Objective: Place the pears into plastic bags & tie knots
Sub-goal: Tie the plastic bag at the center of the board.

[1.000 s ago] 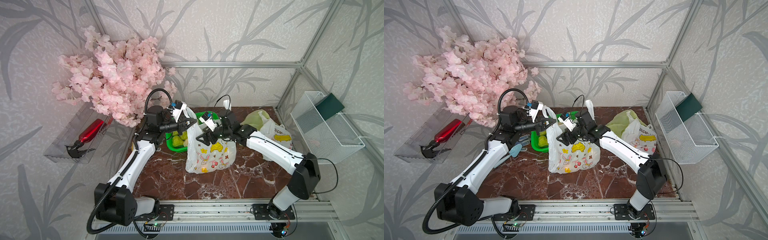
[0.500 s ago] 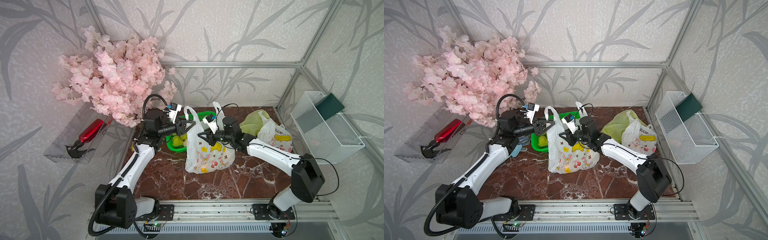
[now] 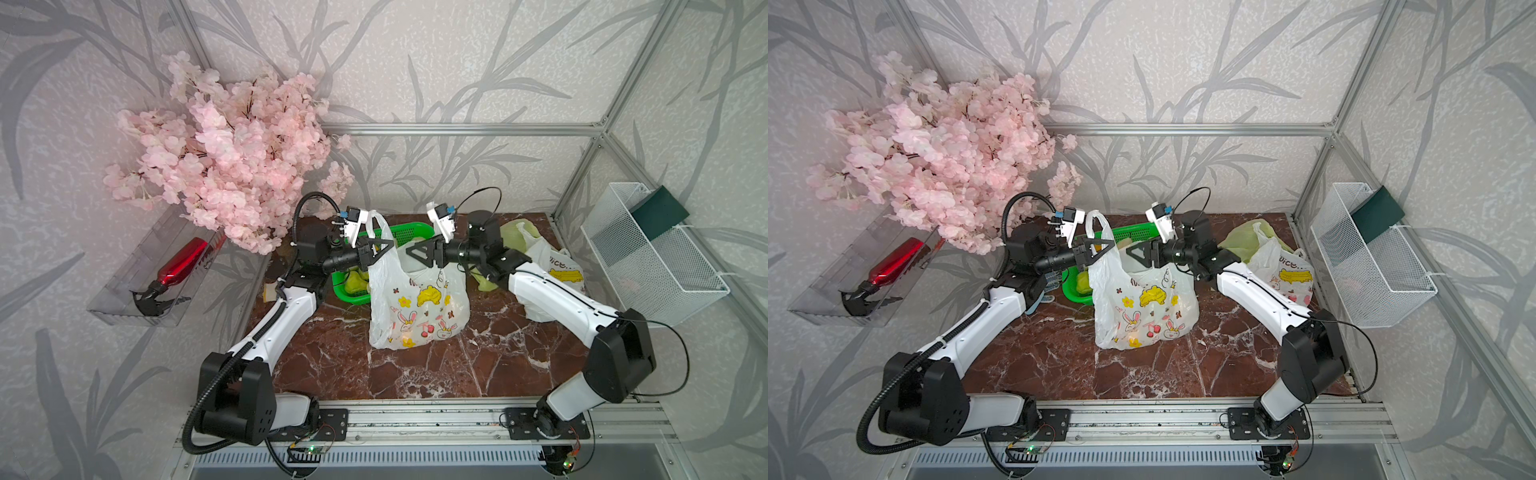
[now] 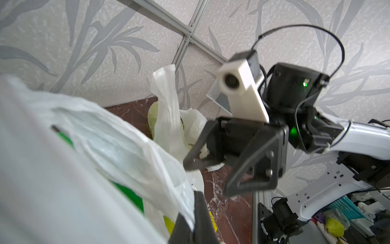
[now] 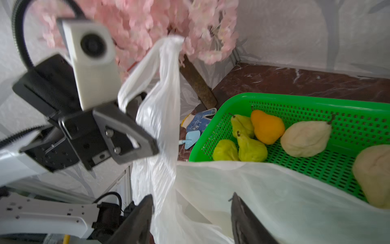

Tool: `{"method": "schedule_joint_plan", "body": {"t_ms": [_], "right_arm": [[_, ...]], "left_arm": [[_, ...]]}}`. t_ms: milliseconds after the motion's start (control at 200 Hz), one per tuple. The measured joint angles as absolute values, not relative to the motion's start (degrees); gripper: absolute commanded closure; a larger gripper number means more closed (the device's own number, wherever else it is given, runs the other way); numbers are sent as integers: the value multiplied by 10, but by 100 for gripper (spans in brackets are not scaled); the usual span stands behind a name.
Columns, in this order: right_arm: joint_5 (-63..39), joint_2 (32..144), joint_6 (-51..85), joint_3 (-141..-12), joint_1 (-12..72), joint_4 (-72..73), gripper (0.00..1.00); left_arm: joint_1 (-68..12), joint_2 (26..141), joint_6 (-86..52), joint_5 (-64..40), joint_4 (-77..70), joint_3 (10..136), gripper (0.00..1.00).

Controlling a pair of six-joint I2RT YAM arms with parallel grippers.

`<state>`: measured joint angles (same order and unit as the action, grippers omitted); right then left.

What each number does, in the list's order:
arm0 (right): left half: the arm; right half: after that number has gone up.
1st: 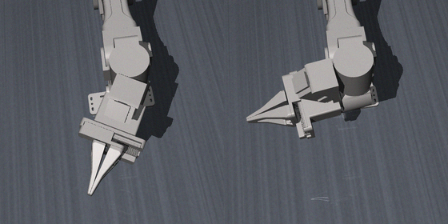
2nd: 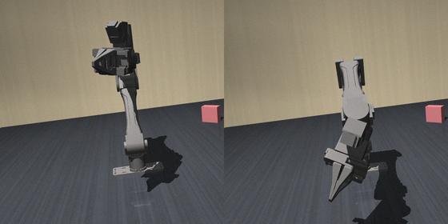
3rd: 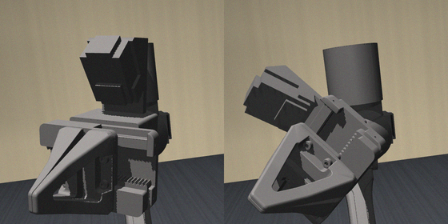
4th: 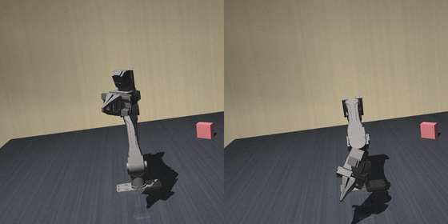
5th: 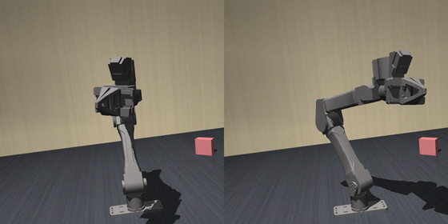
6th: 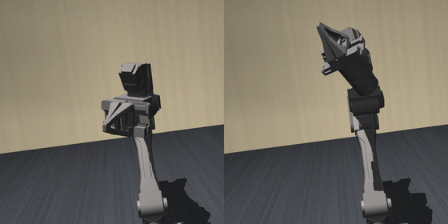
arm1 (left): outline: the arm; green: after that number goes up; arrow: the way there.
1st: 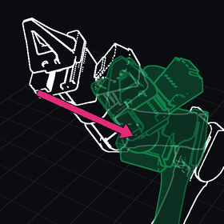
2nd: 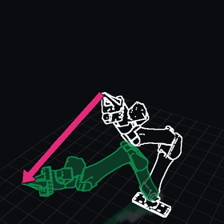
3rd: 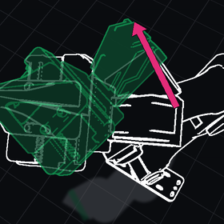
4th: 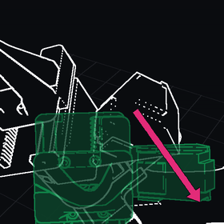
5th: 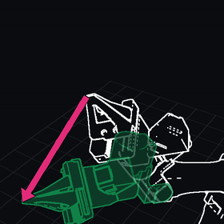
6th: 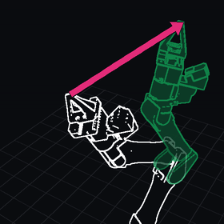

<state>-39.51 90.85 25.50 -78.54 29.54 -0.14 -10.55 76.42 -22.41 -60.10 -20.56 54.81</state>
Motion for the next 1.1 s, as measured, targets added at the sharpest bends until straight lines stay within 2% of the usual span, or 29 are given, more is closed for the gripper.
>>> {"method": "schedule_joint_plan", "body": {"t_ms": [170, 325, 535, 645, 795, 860, 955, 1100], "right_arm": [[-396, 928, 295, -899, 294, -44, 32], [-401, 1002, 283, -1009, 313, -120, 31], [-408, 1064, 265, -1047, 330, -194, 33], [-420, 1077, 276, -1056, 334, -198, 45], [-455, 1077, 335, -1056, 334, -140, 80], [-461, 1077, 360, -1054, 334, -109, 90], [-461, 1076, 399, -1043, 334, -60, 96], [-437, 1068, 448, -1016, 336, -16, 100]], "left_arm": [[-120, 770, -194, -642, -190, 555, 100], [-131, 787, -175, -675, -170, 573, 100], [-133, 790, -160, -700, -151, 582, 100], [-133, 790, -156, -708, -143, 582, 100], [-133, 797, -139, -710, -116, 594, 100], [-133, 802, -134, -709, -102, 602, 91], [-131, 802, -123, -695, -70, 612, 74], [-133, 785, -120, -639, -46, 604, 50]]}}
